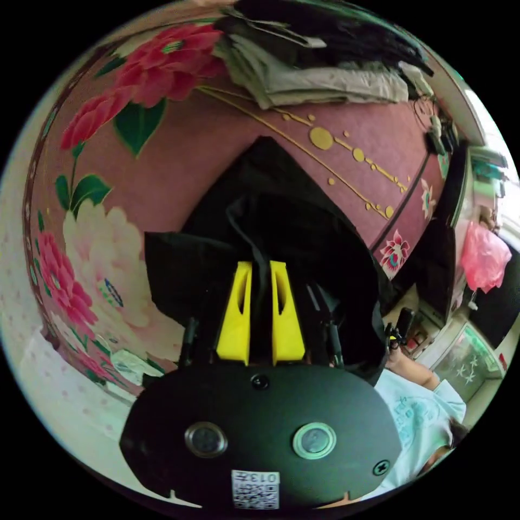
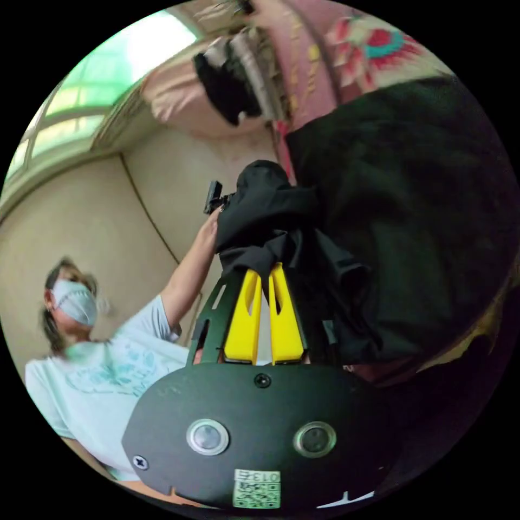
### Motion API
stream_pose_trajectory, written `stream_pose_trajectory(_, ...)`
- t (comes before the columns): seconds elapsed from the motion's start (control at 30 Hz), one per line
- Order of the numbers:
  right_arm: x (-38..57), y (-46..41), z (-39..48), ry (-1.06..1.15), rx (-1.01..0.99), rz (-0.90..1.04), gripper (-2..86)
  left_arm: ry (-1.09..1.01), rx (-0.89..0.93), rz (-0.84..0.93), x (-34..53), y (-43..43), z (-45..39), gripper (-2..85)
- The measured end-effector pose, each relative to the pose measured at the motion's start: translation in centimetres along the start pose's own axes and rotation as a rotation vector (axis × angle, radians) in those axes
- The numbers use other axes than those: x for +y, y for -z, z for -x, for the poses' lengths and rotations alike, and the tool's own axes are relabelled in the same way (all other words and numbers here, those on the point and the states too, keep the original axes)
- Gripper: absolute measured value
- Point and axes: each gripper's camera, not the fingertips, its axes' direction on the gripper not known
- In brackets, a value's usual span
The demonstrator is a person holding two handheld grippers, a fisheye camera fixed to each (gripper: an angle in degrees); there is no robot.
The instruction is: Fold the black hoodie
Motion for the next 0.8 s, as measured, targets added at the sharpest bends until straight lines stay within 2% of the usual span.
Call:
stream_pose_trajectory(0.07,-0.6,4.9,-4.5,-0.142,-0.031,-0.136,3.2,-0.104,-0.072,0.057,-6.7,-2.8,-6.0,6.9)
stream_pose_trajectory(0.13,-1.0,7.7,-6.5,-0.192,-0.006,-0.171,3.2,-0.164,-0.082,0.073,-10.2,-4.5,-9.6,7.7)
stream_pose_trajectory(0.2,-1.7,9.7,-7.7,-0.196,0.018,-0.137,3.3,-0.223,-0.11,0.089,-12.2,-5.7,-12.1,8.4)
stream_pose_trajectory(0.3,-2.8,11.8,-7.8,-0.091,0.127,0.052,3.3,-0.295,-0.14,0.071,-13.0,-5.6,-13.6,9.1)
stream_pose_trajectory(0.4,-4.2,13.9,-7.3,0.008,0.211,0.217,2.9,-0.344,-0.024,-0.05,-10.9,-2.5,-12.4,8.0)
stream_pose_trajectory(0.47,-6.2,15.3,-6.2,0.112,0.306,0.265,2.8,-0.364,0.088,-0.252,-6.8,0.8,-10.5,7.4)
stream_pose_trajectory(0.57,-9.2,15.1,-4.4,0.288,0.448,0.353,2.8,-0.344,0.137,-0.479,0.0,1.3,-8.0,7.2)
stream_pose_trajectory(0.63,-10.4,14.2,-3.4,0.381,0.533,0.436,2.9,-0.318,0.097,-0.515,3.3,-1.8,-7.1,7.0)
stream_pose_trajectory(0.67,-10.7,13.7,-2.9,0.422,0.575,0.505,2.9,-0.288,0.047,-0.474,4.8,-4.8,-6.6,6.9)
stream_pose_trajectory(0.73,-10.6,13.4,-2.3,0.466,0.606,0.58,3.1,-0.216,-0.046,-0.438,6.5,-10.0,-5.7,6.9)
stream_pose_trajectory(0.8,-10.3,14.0,-1.9,0.478,0.589,0.604,3.9,-0.135,-0.052,-0.433,7.8,-14.7,-4.2,7.0)
